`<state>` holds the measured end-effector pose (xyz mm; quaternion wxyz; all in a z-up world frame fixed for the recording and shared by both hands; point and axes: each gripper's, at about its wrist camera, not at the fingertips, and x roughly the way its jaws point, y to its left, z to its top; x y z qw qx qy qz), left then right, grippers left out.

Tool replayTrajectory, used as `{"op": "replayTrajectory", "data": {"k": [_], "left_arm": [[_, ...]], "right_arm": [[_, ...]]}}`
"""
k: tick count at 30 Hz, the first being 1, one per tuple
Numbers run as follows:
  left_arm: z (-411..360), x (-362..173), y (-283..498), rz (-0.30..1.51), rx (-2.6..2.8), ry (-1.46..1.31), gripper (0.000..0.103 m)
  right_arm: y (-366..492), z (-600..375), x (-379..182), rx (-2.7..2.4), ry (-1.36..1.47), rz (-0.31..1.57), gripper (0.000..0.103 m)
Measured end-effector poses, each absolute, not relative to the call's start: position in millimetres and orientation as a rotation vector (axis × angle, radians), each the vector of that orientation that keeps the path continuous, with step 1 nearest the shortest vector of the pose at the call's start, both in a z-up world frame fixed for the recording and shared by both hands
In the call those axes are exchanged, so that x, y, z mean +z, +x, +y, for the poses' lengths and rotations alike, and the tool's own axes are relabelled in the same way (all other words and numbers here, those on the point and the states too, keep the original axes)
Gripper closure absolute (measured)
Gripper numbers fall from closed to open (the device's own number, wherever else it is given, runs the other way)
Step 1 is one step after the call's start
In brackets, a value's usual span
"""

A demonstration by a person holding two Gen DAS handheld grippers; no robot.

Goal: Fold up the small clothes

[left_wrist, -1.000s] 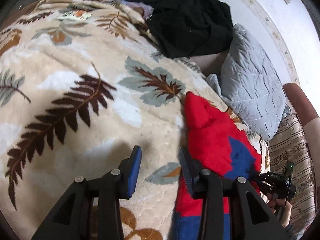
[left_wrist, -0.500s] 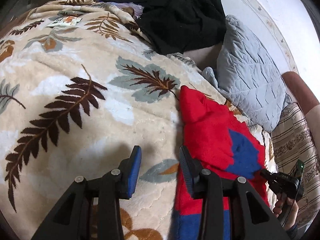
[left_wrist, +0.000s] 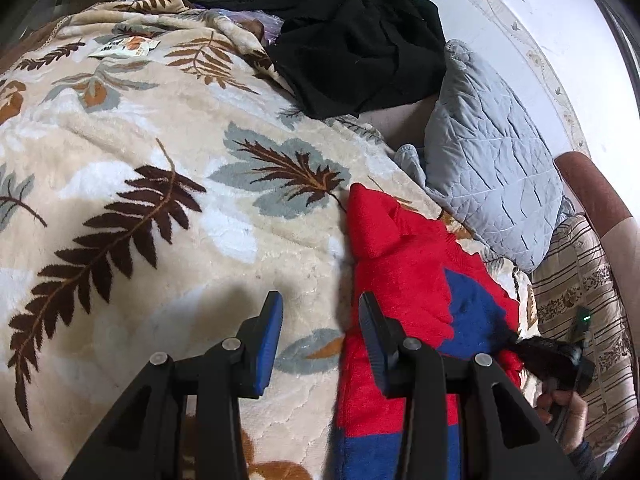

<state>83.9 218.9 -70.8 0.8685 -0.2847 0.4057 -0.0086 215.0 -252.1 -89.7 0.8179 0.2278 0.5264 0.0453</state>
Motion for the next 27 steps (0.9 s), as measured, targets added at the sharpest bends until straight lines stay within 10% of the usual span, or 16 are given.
{"op": "replayTrajectory", "data": {"k": [5,15,17,21,27], "left_arm": [[220,-68,84,0.837,-0.02,-0.602,0.063],[203,-73,89,0.862,-0.028,-0.519,0.063],[201,-73,89,0.864,-0.031,-0.508,0.063],[200,-71,88,0.86,-0.035,-0.51,0.063],[200,-71,88,0.862,-0.035,-0.508,0.063]], "right_arm": [[183,-249,-22,0.068,0.324,0.9,0.097],[177,-283,-93,0.082,0.466,1.028,0.091],[175,-286,-80,0.075,0.452,0.998,0.084],[169,-291,-56,0.039,0.479,0.923,0.034],[179,-267,-36,0.289,0.565,0.897,0.034]]}}
